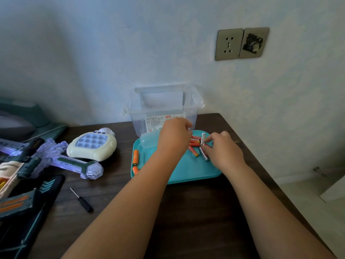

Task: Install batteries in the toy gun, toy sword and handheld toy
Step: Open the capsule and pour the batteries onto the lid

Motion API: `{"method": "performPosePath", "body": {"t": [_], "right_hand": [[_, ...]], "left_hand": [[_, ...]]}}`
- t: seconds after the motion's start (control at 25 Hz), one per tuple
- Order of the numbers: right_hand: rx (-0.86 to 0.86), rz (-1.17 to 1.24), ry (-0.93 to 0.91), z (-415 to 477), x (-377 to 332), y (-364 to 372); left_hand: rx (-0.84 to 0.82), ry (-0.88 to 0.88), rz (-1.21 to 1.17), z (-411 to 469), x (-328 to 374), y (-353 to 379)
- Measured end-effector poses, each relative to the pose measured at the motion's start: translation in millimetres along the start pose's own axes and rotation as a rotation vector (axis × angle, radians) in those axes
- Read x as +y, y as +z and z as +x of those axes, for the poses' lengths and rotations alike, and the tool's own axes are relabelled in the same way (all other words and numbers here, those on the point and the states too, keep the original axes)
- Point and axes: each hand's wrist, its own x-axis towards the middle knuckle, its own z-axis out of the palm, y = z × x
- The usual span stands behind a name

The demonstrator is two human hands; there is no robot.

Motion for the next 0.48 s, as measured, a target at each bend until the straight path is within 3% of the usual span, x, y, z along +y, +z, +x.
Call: {"method": "performPosePath", "body": {"t": [0.16, 0.24, 0.4, 0.48], "right_hand": [[0.000, -0.067, -0.092, -2, -2, -1], [0.009, 0.027, -0.095, -2, -2, -2], [-0.115, 0.936, 0.304, 3, -1, -19], [-0.180, 1.063, 0.413, 2, 0, -26]], "left_hand": [[-0.096, -0.054, 0.017, -22, -13, 13], [-0.154, -0.081, 0.023, -27, -18, 20], [-0.165, -0.114, -0.011, -31, -23, 27], [-0.137, -0.116, -0.056, -31, -24, 26]]}}
